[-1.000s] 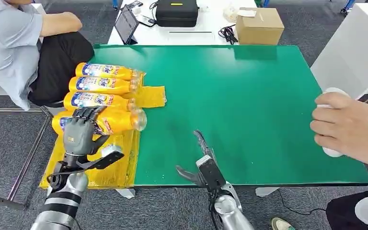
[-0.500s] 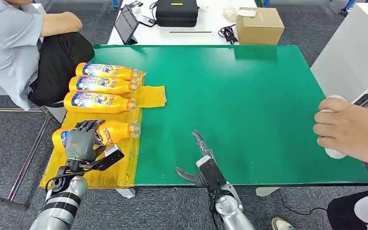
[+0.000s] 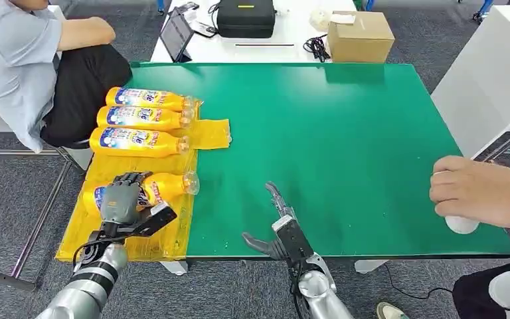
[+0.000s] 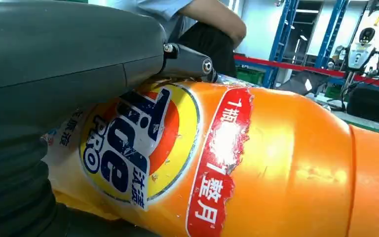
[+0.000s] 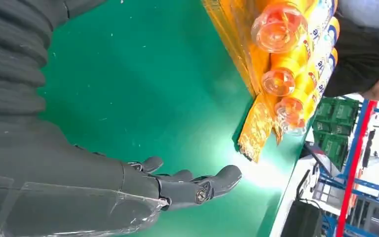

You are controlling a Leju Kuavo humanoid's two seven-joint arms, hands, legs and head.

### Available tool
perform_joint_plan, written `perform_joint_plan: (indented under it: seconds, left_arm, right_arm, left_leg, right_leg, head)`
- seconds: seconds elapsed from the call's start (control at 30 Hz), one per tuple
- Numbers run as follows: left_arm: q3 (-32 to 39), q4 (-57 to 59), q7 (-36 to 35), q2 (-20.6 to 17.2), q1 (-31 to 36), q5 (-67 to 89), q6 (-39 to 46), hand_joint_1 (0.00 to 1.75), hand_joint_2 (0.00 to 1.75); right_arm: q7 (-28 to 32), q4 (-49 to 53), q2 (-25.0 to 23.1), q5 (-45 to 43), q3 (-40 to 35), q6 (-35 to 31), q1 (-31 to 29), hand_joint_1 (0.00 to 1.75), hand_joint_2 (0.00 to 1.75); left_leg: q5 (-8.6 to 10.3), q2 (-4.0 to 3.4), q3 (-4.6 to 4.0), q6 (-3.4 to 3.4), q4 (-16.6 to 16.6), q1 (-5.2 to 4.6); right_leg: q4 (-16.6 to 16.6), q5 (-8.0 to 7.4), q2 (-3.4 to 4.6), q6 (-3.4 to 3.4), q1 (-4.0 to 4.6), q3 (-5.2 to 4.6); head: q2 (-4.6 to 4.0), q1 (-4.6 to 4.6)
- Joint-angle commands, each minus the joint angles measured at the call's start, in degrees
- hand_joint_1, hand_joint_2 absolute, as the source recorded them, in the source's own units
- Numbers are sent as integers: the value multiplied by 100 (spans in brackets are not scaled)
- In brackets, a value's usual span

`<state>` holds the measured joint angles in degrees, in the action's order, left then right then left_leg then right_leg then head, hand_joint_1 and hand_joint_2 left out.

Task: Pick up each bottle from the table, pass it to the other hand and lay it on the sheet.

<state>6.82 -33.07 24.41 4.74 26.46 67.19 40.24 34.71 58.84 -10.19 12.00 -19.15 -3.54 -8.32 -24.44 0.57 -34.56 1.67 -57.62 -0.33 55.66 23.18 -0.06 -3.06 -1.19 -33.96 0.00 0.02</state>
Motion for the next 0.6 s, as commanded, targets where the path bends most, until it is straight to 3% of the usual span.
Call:
perform_joint_plan:
  seconds: [0.03,0.23,0.37,0.4,0.43,0.47,0.6]
  left_arm:
    - [-137,616,-22,-48,174,-36,-58,175,175]
    - [-137,616,-22,-48,174,-36,-58,175,175]
    - [-601,883,-460,-150,210,242,-197,175,175]
    - [-709,917,-549,-176,209,335,-192,166,175]
    - [-895,1015,-733,-230,232,521,-198,37,175]
    - [-1016,1088,-818,-261,255,632,-272,7,175]
    - [-1452,1318,-1044,-369,307,1009,-788,0,175]
  right_arm:
    - [0,-308,54,-17,85,14,-170,0,175]
    - [0,-308,54,-17,85,14,-170,0,175]
    - [0,-384,34,-20,75,47,-221,0,175]
    - [0,-409,31,-21,74,54,-235,0,175]
    - [0,-464,24,-22,70,66,-275,0,175]
    - [-1,-503,18,-23,70,75,-309,0,175]
    - [15,-578,35,-19,103,91,-396,0,175]
  left_leg:
    - [-7,-8,23,-11,2,8]
    - [-6,-7,26,-10,3,7]
    - [-4,-6,24,-9,4,5]
    - [-2,-4,20,-6,5,1]
    - [-6,-8,28,-11,3,8]
    - [-5,-12,27,-10,5,6]
    - [-2,-16,24,-6,6,1]
  right_leg:
    - [-5,4,3,14,9,24]
    - [-6,4,3,13,8,27]
    - [-6,3,3,11,5,25]
    - [-4,2,2,8,2,20]
    - [-7,3,4,13,8,30]
    - [-7,1,9,12,7,26]
    - [-4,-1,13,8,1,22]
  head:
    - [0,0]
    - [0,0]
    - [0,0]
    - [0,0]
    - [0,0]
    - [0,0]
    - [0,0]
